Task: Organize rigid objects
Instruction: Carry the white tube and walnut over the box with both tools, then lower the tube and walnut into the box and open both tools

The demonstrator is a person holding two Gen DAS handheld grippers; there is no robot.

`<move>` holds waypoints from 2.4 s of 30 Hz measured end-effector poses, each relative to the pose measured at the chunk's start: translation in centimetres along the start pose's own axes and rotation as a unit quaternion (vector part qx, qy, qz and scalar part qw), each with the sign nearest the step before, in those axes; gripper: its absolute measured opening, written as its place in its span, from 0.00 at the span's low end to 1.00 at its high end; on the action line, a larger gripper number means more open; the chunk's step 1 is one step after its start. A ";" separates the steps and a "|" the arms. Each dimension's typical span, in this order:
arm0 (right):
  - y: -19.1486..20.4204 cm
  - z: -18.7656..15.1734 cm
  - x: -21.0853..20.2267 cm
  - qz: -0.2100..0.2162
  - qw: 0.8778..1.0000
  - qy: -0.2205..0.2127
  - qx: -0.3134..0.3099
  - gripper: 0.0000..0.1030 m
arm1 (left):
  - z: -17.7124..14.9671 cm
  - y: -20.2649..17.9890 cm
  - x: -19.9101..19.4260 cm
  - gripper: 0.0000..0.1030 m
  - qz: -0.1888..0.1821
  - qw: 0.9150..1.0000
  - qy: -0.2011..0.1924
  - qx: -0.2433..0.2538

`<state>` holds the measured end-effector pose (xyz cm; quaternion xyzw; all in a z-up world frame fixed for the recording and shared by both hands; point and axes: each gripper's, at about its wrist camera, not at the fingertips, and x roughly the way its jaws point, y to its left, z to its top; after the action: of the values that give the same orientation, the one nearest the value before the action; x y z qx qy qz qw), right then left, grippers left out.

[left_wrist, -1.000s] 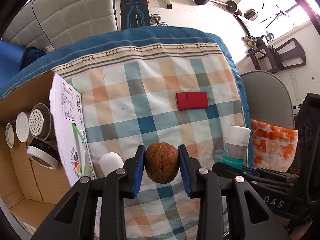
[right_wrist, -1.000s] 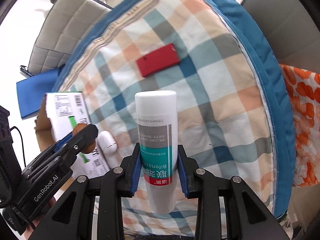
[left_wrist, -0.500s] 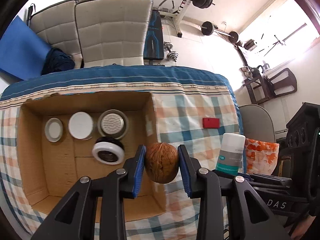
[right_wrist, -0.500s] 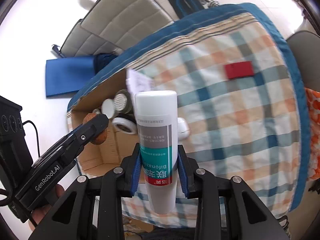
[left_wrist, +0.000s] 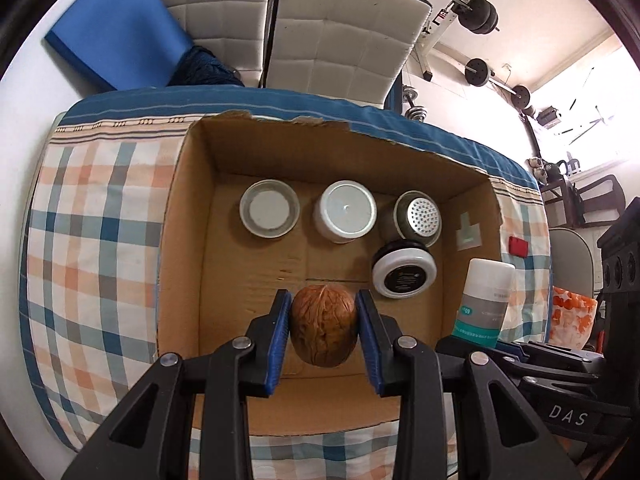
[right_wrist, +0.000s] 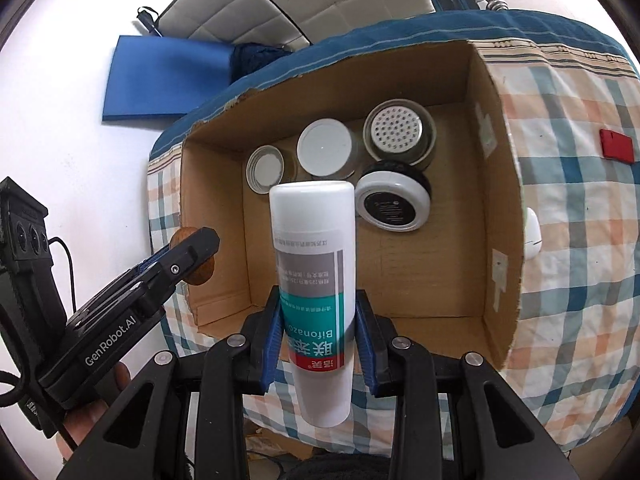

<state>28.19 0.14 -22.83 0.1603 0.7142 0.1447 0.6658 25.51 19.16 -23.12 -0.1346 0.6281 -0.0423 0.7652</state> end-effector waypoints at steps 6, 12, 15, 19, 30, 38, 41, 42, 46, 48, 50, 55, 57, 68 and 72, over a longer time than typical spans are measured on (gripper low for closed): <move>3.2 0.6 4.3 -0.048 0.999 0.002 -0.024 0.34 | -0.3 3.5 2.5 0.29 0.003 1.000 0.020 -0.012; 4.9 1.6 7.7 -0.092 0.995 0.002 -0.040 0.34 | 0.0 5.1 4.9 0.29 0.003 0.999 0.039 -0.014; 4.8 2.4 9.5 -0.103 0.994 0.004 -0.041 0.34 | 0.3 5.8 6.4 0.29 0.003 0.998 0.051 -0.020; 4.5 3.2 11.6 -0.111 0.993 0.008 -0.037 0.34 | 1.0 6.0 7.8 0.29 -0.012 0.997 0.066 -0.028; 1.3 5.8 16.3 -0.115 0.992 0.043 -0.005 0.34 | 1.9 4.8 12.1 0.29 0.010 0.994 0.106 -0.010; 1.8 7.2 18.3 -0.125 0.991 0.051 -0.014 0.34 | 2.2 4.5 13.8 0.29 0.029 0.991 0.126 -0.015; 2.3 7.2 18.8 -0.131 0.990 0.058 -0.020 0.35 | 2.4 4.2 13.9 0.31 0.034 0.990 0.136 -0.018; 2.4 7.3 19.0 -0.134 0.989 0.063 -0.024 0.36 | 2.4 4.2 13.8 0.34 0.038 0.989 0.139 -0.019; 3.3 7.6 19.3 -0.132 0.988 0.074 -0.026 0.39 | 2.8 3.5 12.8 0.39 0.047 0.990 0.136 -0.016; 3.3 7.6 18.9 -0.131 0.988 0.074 -0.024 0.47 | 2.9 3.3 12.1 0.41 0.048 0.990 0.131 -0.018; 3.4 7.5 18.4 -0.134 0.988 0.073 -0.025 0.55 | 3.0 3.0 11.1 0.44 0.043 0.991 0.122 -0.022; 2.8 7.1 16.0 -0.137 0.988 0.061 -0.028 0.69 | 2.7 1.8 8.8 0.65 0.041 0.994 0.101 -0.016; 2.3 6.5 15.0 -0.142 0.988 0.053 -0.025 0.74 | 2.5 1.4 7.8 0.89 0.051 0.995 0.086 -0.010; 3.1 1.4 11.5 -0.200 0.978 -0.028 -0.052 1.00 | -0.1 0.0 1.6 1.00 0.095 0.995 -0.007 0.028; 3.1 0.3 8.7 -0.201 0.976 -0.056 -0.065 1.00 | -1.1 0.0 -1.5 1.00 0.101 0.993 -0.045 0.032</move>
<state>28.09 6.58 -29.39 -0.0220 0.6828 0.0447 0.7289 24.12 19.40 -21.88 -0.0477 0.6017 0.0218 0.7970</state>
